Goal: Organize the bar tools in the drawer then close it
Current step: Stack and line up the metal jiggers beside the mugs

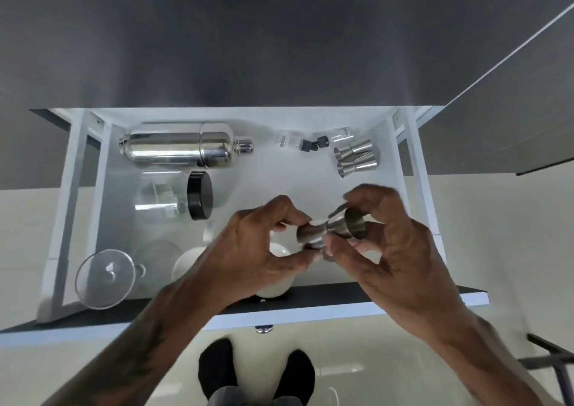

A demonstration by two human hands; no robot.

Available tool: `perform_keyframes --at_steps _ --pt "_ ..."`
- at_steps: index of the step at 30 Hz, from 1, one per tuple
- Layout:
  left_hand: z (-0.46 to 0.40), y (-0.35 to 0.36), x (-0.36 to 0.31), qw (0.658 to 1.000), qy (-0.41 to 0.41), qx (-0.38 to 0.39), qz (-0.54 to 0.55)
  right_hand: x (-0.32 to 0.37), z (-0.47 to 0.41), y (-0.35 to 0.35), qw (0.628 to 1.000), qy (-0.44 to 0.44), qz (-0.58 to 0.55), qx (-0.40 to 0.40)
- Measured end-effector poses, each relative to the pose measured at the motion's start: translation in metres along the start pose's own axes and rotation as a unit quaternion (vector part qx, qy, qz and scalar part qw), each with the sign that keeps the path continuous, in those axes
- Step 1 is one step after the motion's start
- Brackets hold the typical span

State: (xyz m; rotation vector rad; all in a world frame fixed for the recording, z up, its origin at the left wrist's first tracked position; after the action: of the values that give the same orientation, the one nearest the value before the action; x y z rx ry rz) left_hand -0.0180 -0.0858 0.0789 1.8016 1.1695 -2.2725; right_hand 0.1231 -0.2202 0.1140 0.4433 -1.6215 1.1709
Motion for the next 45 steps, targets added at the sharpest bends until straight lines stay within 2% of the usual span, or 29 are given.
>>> perform_keyframes --at_steps 3,6,10,15,16,18,21,24,27,29,31,33,35,37,39,42,45 --pt "0.011 0.012 0.013 0.995 0.006 -0.008 -0.099 -0.029 0.004 0.009 0.978 -0.055 0.190 0.071" --pt "0.027 0.013 0.021 0.992 -0.016 -0.051 -0.115 -0.055 0.003 0.034 0.924 -0.111 0.324 0.167" --pt "0.045 0.018 0.028 0.989 -0.012 -0.068 -0.131 -0.067 -0.017 0.048 0.877 -0.140 0.409 0.210" --pt "0.044 0.031 0.034 0.985 -0.003 -0.049 -0.163 -0.081 -0.017 0.061 0.830 -0.144 0.452 0.294" --pt "0.042 0.034 0.034 0.983 0.000 -0.041 -0.177 -0.081 -0.017 0.057 0.841 -0.127 0.433 0.299" --pt "0.035 0.040 0.030 0.980 0.017 -0.030 -0.197 -0.077 -0.019 0.036 0.886 -0.031 0.364 0.285" --pt "0.021 0.055 0.028 0.968 0.056 0.004 -0.245 -0.078 -0.024 0.000 0.926 0.094 0.284 0.231" --pt "0.007 0.068 0.024 0.947 0.074 0.078 -0.304 -0.088 -0.018 -0.005 0.925 0.175 0.231 0.244" --pt "0.001 0.074 0.025 0.925 0.063 0.164 -0.335 -0.097 -0.008 0.008 0.916 0.192 0.218 0.276" --pt "0.002 0.068 0.028 0.932 0.069 0.166 -0.315 -0.097 -0.007 0.008 0.910 0.207 0.212 0.289" --pt "-0.003 0.053 0.033 0.954 0.078 0.128 -0.258 -0.093 -0.015 -0.001 0.905 0.229 0.212 0.290" --pt "-0.026 0.035 0.040 0.965 0.078 0.069 -0.241 -0.089 -0.038 -0.011 0.925 0.203 0.229 0.227" --pt "-0.065 0.020 0.048 0.963 0.076 0.009 -0.260 -0.087 -0.075 -0.011 0.949 0.145 0.257 0.112" --pt "-0.105 0.015 0.053 0.951 0.088 -0.015 -0.297 -0.092 -0.117 0.000 0.945 0.073 0.317 0.046" --pt "-0.138 0.025 0.056 0.941 0.104 0.012 -0.322 -0.101 -0.150 0.007 0.916 0.065 0.394 0.035" --pt "-0.165 0.058 0.053 0.944 0.118 0.060 -0.304 -0.118 -0.163 -0.001 0.861 0.096 0.496 0.058" --pt "-0.176 0.105 0.054 0.965 0.049 0.079 -0.246 -0.141 -0.143 -0.007 0.862 0.068 0.491 0.105"
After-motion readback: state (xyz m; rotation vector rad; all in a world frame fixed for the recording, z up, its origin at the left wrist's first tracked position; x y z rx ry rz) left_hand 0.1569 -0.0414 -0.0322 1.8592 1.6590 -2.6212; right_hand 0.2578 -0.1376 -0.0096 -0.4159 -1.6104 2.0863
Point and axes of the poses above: each hand's wrist, its own z-axis away from the middle knuckle, its own y-axis out of the palm, x = y × z, the point moved 1 cm from there along -z, towards the middle knuckle, and after that the axes turned 5 degrees about -x, right-handed, at the moved point
